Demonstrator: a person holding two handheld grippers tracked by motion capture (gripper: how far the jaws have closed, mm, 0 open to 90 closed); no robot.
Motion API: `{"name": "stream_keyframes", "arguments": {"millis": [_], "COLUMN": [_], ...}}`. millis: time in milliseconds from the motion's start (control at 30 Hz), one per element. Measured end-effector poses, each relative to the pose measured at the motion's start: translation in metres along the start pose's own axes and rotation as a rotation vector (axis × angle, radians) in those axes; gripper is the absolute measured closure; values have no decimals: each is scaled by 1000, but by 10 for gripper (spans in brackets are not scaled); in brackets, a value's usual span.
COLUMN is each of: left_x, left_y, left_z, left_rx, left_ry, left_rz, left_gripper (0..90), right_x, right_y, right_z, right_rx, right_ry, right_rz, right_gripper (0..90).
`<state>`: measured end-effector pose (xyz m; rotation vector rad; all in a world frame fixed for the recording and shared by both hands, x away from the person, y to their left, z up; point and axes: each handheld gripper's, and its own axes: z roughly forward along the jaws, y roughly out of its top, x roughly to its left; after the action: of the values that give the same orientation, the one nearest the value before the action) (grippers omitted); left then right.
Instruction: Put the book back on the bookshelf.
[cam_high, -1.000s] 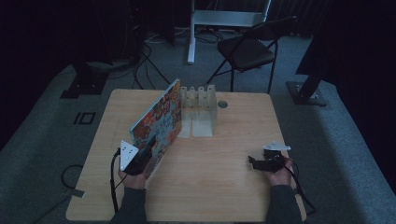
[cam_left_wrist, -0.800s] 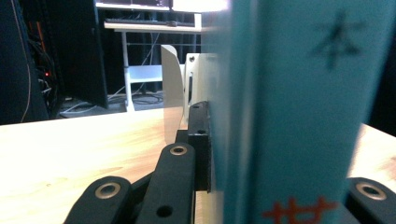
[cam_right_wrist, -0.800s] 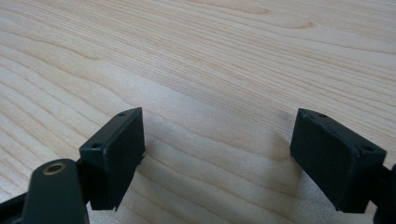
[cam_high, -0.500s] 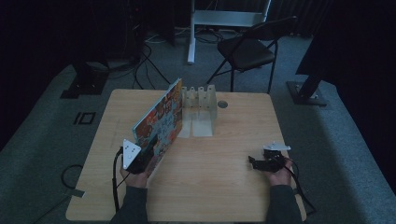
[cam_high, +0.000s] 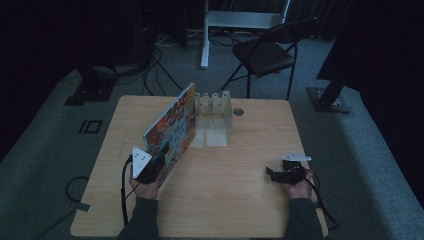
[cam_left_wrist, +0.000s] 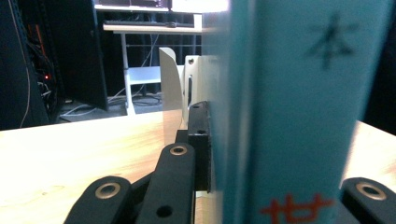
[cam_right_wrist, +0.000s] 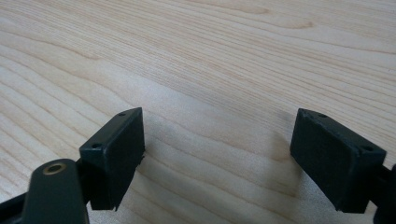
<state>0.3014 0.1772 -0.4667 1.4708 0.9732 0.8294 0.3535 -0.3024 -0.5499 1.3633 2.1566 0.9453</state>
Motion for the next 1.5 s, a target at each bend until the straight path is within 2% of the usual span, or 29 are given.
{"name": "stream_keyframes", "arguments": {"millis": [400, 1333, 1500], "left_x": [1, 2, 1], "left_y": [1, 3, 4], "left_z": [5, 16, 19], "left_rx": [-1, -14, -15], "left_ry": [-3, 23, 26], "left_rz": [-2, -13, -5], "left_gripper": [810, 809, 809], "right_x": [0, 0, 0], "right_y": [0, 0, 0], "right_z": [0, 0, 0], "right_rx": [0, 0, 0], "right_ry": [0, 1, 1], "right_rz": [1, 2, 1], "right_gripper": [173, 173, 173]}}
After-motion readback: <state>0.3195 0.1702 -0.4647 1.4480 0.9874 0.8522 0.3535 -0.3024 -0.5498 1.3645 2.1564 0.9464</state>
